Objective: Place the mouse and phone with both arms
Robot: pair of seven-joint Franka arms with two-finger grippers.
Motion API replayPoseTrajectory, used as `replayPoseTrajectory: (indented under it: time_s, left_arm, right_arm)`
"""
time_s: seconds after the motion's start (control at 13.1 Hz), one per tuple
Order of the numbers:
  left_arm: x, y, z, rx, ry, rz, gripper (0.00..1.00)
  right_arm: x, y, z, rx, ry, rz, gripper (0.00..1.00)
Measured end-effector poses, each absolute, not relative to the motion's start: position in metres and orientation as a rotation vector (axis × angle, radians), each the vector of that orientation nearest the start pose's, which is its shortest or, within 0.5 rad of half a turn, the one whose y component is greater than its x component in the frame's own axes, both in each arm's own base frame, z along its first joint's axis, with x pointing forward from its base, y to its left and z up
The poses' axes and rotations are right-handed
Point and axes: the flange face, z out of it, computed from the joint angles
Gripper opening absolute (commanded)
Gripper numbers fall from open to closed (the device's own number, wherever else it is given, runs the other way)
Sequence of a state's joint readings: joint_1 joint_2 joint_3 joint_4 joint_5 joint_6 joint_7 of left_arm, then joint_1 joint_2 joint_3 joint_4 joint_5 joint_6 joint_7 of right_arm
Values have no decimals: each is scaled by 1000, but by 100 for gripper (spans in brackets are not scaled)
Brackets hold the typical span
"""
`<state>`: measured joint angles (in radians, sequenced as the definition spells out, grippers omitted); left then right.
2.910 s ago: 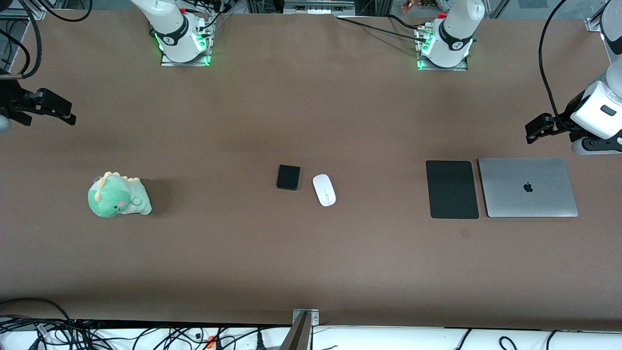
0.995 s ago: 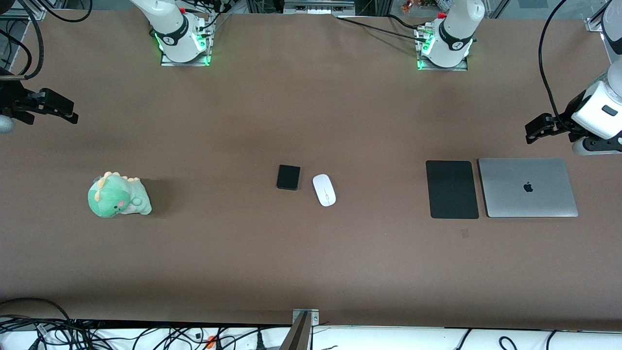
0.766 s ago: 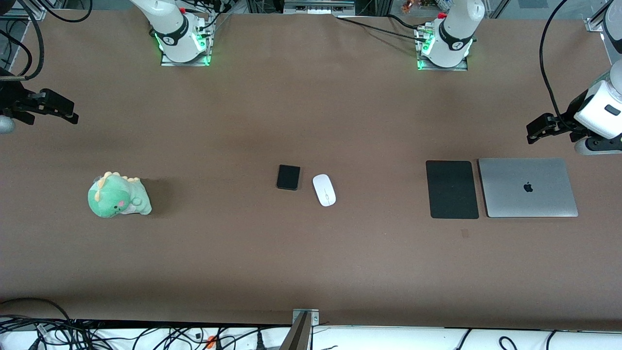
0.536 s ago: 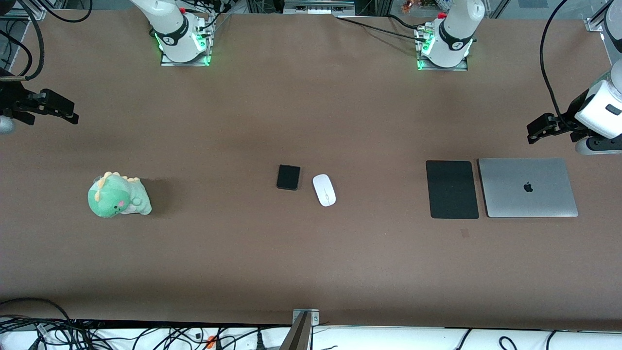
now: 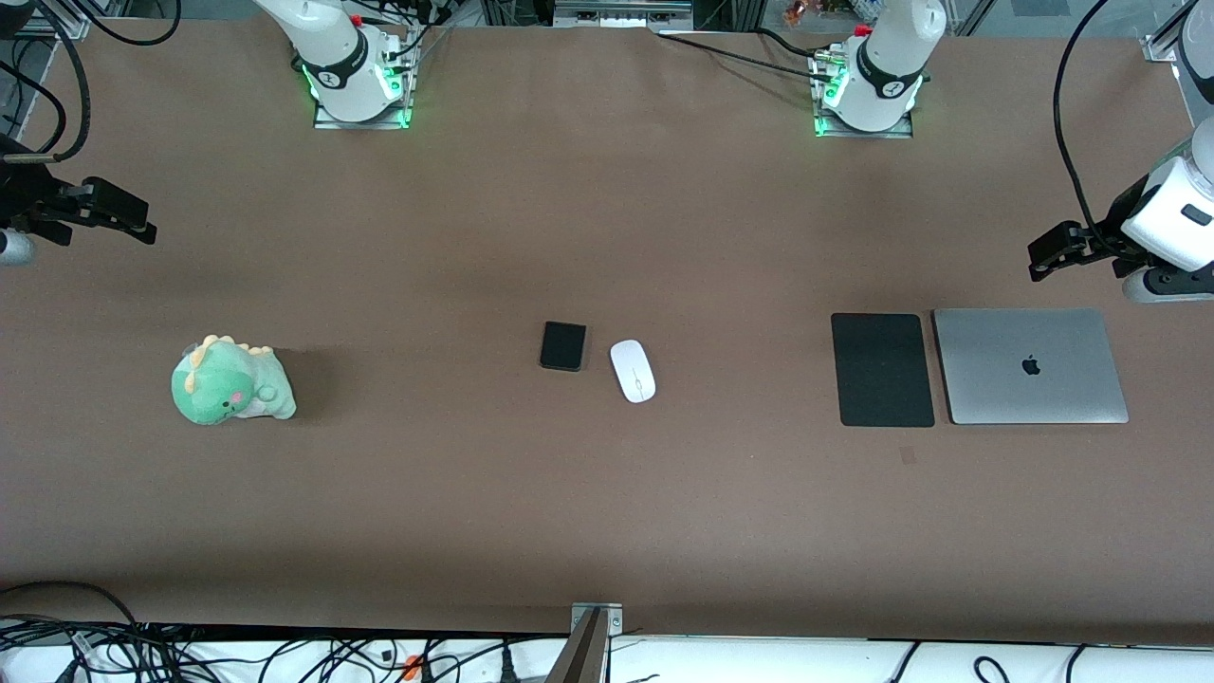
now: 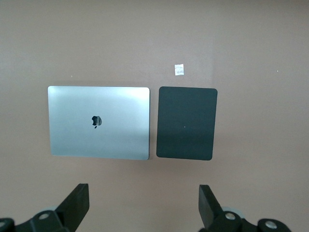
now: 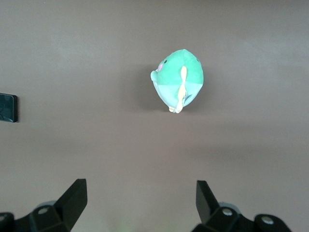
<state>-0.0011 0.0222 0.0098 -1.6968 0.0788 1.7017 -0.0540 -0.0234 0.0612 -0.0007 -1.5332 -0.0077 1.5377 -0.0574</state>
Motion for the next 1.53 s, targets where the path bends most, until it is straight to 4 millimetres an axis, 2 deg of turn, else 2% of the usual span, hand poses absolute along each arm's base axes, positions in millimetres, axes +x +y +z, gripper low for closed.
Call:
replayPoseTrajectory:
  time_s: [1.15, 1.38, 1.53]
  left_arm:
    - [569, 9, 559, -3080, -99, 37, 100]
    - [579, -9, 541, -3141, -189, 70, 100]
    - [589, -38, 523, -3159, -273, 71, 100]
  right_arm:
    - [567, -14, 591, -3139, -51, 178, 100]
    - [566, -14, 584, -3137, -50, 200, 100]
    - [568, -14, 575, -3136, -37, 227, 100]
